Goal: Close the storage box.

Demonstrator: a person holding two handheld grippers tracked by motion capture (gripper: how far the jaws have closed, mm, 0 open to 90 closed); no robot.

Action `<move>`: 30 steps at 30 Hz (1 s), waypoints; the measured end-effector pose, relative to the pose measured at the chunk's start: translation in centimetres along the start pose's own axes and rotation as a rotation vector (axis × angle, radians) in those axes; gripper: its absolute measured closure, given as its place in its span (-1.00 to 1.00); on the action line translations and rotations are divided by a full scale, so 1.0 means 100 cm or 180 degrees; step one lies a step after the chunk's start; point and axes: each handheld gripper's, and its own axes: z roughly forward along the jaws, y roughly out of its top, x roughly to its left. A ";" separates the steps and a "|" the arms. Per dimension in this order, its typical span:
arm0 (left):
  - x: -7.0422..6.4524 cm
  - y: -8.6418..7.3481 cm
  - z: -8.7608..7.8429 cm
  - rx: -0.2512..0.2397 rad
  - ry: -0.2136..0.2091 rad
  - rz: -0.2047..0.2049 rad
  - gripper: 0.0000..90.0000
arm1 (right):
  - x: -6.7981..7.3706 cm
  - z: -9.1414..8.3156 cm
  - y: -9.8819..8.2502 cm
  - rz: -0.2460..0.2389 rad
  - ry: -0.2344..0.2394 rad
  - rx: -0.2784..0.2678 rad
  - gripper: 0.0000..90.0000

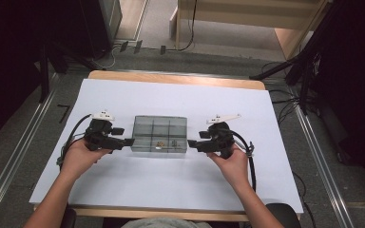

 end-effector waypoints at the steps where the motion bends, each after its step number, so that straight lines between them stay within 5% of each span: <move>1: 0.001 0.000 -0.001 -0.0002 0.0014 -0.0005 -0.27 | -0.002 -0.002 0.000 0.0002 -0.0015 -0.0001 -0.20; 13: 0.017 0.000 -0.007 0.0000 0.0155 -0.0100 -0.26 | -0.033 -0.023 -0.003 0.0213 -0.0225 -0.0138 -0.33; 19: 0.025 -0.002 -0.006 -0.0008 0.0213 -0.0159 -0.27 | -0.045 -0.025 -0.007 0.0221 -0.0199 -0.0091 -0.45; 30: 0.035 -0.004 0.000 -0.0015 0.0291 -0.0253 -0.28 | -0.064 -0.021 -0.014 0.0390 -0.0398 0.0029 -0.45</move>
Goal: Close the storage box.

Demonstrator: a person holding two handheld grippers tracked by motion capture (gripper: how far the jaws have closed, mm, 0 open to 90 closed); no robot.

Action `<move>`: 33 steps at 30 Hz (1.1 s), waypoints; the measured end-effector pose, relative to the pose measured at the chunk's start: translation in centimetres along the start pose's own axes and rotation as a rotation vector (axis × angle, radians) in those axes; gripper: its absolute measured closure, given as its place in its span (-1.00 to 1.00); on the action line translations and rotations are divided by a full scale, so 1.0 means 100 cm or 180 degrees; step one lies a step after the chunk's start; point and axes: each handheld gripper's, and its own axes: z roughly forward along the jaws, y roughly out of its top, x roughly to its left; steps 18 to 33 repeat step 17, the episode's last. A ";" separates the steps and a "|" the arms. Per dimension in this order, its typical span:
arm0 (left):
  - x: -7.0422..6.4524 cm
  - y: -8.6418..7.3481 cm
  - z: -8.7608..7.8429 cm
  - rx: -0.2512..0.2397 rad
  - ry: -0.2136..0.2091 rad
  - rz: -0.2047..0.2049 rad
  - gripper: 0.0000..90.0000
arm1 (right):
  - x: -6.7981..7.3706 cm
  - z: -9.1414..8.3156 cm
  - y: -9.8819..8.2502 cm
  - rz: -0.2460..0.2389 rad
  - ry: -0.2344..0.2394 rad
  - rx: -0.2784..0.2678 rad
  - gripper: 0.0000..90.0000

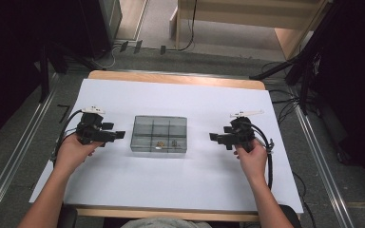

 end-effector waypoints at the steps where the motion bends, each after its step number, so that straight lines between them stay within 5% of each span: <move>1: 0.001 0.000 0.001 0.0003 0.0002 -0.0004 -0.28 | -0.001 0.000 0.000 -0.0005 -0.0016 0.0013 -0.45; 12: 0.007 -0.002 0.012 0.0045 0.0027 -0.0056 -0.36 | -0.003 0.004 -0.001 0.0000 -0.0051 0.0087 -0.45; 17: 0.007 -0.004 0.019 0.0055 0.0121 0.0036 -0.42 | -0.004 0.006 -0.002 -0.0024 -0.0048 0.0109 -0.45; 33: 0.007 -0.004 0.019 0.0055 0.0121 0.0036 -0.42 | -0.004 0.006 -0.002 -0.0024 -0.0048 0.0109 -0.45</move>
